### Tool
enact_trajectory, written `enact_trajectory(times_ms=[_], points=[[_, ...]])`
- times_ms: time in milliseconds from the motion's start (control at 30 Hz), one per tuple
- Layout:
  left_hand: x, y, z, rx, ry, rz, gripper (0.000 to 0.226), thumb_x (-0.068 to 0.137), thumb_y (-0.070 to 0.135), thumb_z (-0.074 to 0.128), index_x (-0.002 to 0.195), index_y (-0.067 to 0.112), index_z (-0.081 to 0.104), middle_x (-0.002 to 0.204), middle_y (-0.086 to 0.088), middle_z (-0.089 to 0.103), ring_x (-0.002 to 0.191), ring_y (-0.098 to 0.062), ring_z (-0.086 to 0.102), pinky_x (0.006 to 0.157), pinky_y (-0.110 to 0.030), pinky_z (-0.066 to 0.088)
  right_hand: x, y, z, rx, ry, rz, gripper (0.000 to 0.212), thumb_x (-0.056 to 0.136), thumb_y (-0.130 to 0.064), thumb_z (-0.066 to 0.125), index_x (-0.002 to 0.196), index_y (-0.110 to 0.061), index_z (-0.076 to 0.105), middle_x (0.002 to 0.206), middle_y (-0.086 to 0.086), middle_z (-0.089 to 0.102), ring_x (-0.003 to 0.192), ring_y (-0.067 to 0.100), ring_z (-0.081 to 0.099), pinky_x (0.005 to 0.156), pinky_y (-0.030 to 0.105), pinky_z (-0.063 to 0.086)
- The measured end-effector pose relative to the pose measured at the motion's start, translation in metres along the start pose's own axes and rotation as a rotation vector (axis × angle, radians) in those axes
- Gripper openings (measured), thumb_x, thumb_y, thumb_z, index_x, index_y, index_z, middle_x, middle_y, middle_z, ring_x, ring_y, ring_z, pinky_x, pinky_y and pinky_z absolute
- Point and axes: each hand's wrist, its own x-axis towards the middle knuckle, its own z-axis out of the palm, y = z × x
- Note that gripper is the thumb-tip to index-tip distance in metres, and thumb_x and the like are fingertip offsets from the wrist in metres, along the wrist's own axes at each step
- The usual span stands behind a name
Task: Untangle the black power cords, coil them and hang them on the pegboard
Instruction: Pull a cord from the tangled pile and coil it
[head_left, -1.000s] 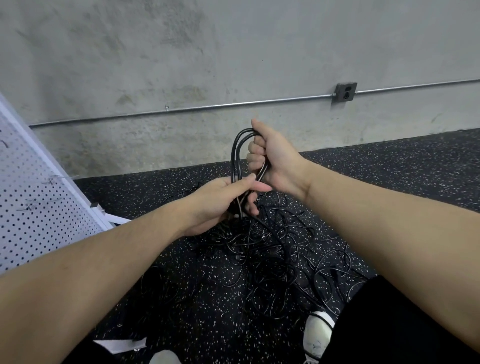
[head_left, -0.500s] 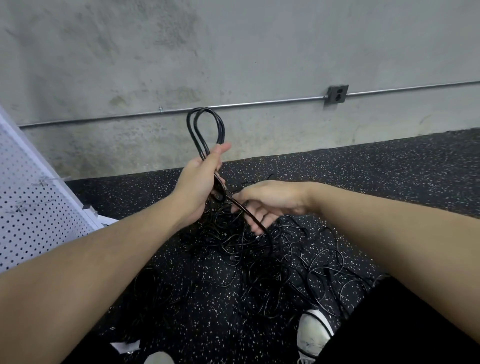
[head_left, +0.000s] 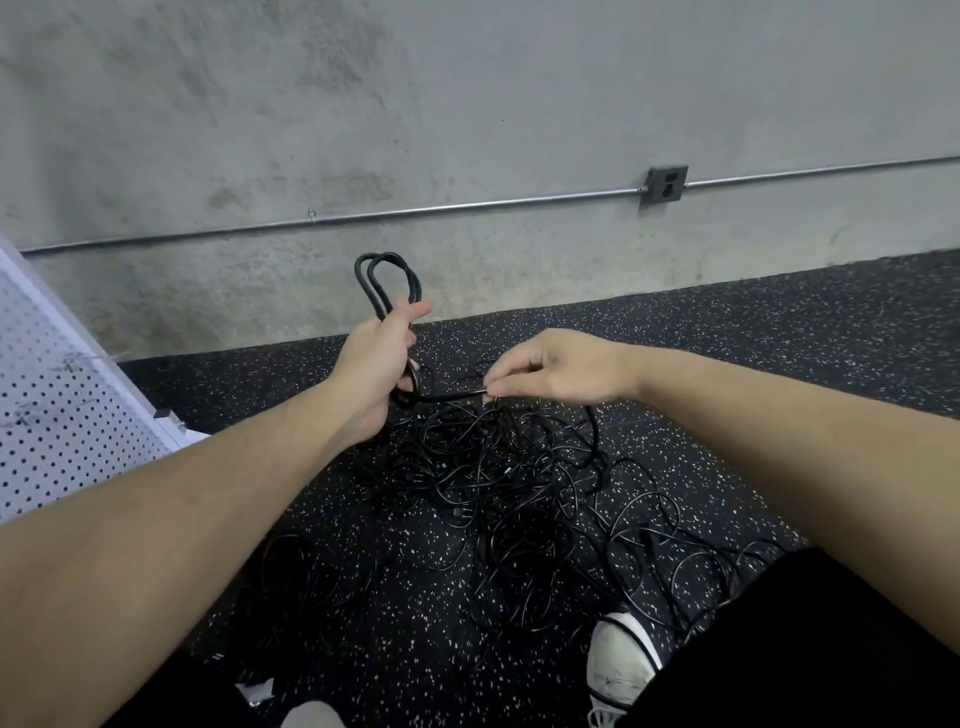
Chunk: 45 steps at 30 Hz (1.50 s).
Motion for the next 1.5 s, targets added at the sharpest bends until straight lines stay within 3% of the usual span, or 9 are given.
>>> enact_trajectory(times_ms=[100, 267, 367, 467, 633, 800, 1000, 1233, 1500], points=[[-0.001, -0.004, -0.003, -0.034, -0.078, -0.029, 0.033, 0.096, 0.059, 0.052, 0.109, 0.043, 0.078, 0.104, -0.004, 0.064, 0.105, -0.022, 0.059, 0.096, -0.037, 0.046, 0.002, -0.010, -0.001, -0.075, -0.039, -0.032, 0.022, 0.100, -0.038, 0.061, 0.115, -0.031, 0.076, 0.122, -0.021, 0.070, 0.101, -0.014, 0.060, 0.089, -0.001, 0.033], [-0.008, -0.006, 0.009, 0.055, -0.174, 0.016, 0.032, 0.104, 0.053, 0.048, 0.108, 0.042, 0.077, 0.087, 0.002, 0.045, 0.069, -0.009, 0.047, 0.083, -0.041, 0.062, 0.006, -0.020, 0.003, -0.125, -0.048, -0.070, 0.021, 0.099, -0.038, 0.064, 0.111, -0.028, 0.078, 0.105, -0.008, 0.077, 0.085, 0.001, 0.067, 0.085, 0.013, 0.047], [-0.019, -0.003, 0.012, 0.148, -0.219, 0.029, 0.037, 0.107, 0.051, 0.041, 0.115, 0.040, 0.075, 0.129, -0.008, 0.051, 0.075, -0.011, 0.062, 0.062, -0.029, 0.053, 0.006, -0.018, 0.003, -0.095, 0.037, -0.055, 0.022, 0.096, -0.043, 0.066, 0.102, -0.026, 0.079, 0.087, 0.000, 0.076, 0.060, 0.002, 0.054, 0.069, 0.026, 0.049], [-0.029, -0.003, 0.014, 0.252, -0.252, 0.064, 0.045, 0.107, 0.056, 0.034, 0.120, 0.035, 0.072, 0.121, 0.004, 0.053, 0.093, -0.008, 0.064, 0.055, -0.024, 0.042, 0.004, -0.017, 0.001, -0.031, 0.138, -0.009, 0.027, 0.086, -0.045, 0.077, 0.082, -0.019, 0.077, 0.060, -0.012, 0.060, 0.047, -0.002, 0.045, 0.052, 0.016, 0.037], [-0.036, -0.001, 0.018, 0.421, -0.410, 0.115, 0.057, 0.087, 0.073, 0.047, 0.117, 0.030, 0.071, 0.074, 0.010, 0.064, 0.055, 0.000, 0.052, 0.054, -0.021, 0.040, 0.006, -0.016, -0.001, -0.018, 0.283, 0.093, 0.048, 0.069, -0.054, 0.087, 0.067, -0.014, 0.060, 0.054, -0.005, 0.047, 0.047, 0.009, 0.035, 0.051, 0.028, 0.028], [-0.031, -0.006, 0.017, 0.583, -0.382, 0.186, 0.005, 0.094, 0.022, 0.070, 0.098, 0.020, 0.072, 0.086, 0.004, 0.070, 0.084, -0.019, 0.064, 0.074, -0.029, 0.046, 0.005, -0.021, -0.002, 0.132, 0.240, 0.140, 0.050, 0.074, -0.049, 0.086, 0.059, -0.022, 0.046, 0.049, -0.008, 0.039, 0.043, 0.008, 0.030, 0.043, 0.023, 0.023], [-0.034, 0.001, 0.016, 0.421, -0.377, 0.120, 0.029, 0.107, 0.025, 0.048, 0.120, 0.036, 0.071, 0.118, 0.012, 0.065, 0.117, -0.013, 0.058, 0.104, -0.039, 0.039, -0.006, 0.003, -0.015, 0.515, 0.202, 0.062, 0.025, 0.097, -0.035, 0.065, 0.079, -0.018, 0.068, 0.058, -0.007, 0.052, 0.054, 0.010, 0.046, 0.069, 0.030, 0.044], [-0.038, 0.000, 0.023, 0.454, -0.488, 0.219, 0.033, 0.109, 0.038, 0.042, 0.108, 0.035, 0.075, 0.058, 0.025, 0.061, 0.080, -0.006, 0.056, 0.091, -0.040, 0.042, -0.001, 0.000, -0.013, 0.041, 0.818, 0.070, 0.054, 0.080, -0.067, 0.071, 0.068, -0.019, 0.050, 0.067, -0.004, 0.055, 0.060, 0.012, 0.045, 0.057, 0.033, 0.039], [-0.031, -0.001, 0.015, 0.278, -0.457, 0.148, 0.038, 0.107, 0.047, 0.044, 0.090, 0.037, 0.076, 0.071, 0.007, 0.034, 0.056, -0.009, 0.030, 0.052, -0.027, 0.026, -0.001, 0.009, -0.018, 0.400, 0.549, 0.026, 0.027, 0.098, -0.043, 0.062, 0.097, -0.017, 0.056, 0.058, -0.011, 0.047, 0.046, 0.006, 0.034, 0.047, 0.021, 0.031]])
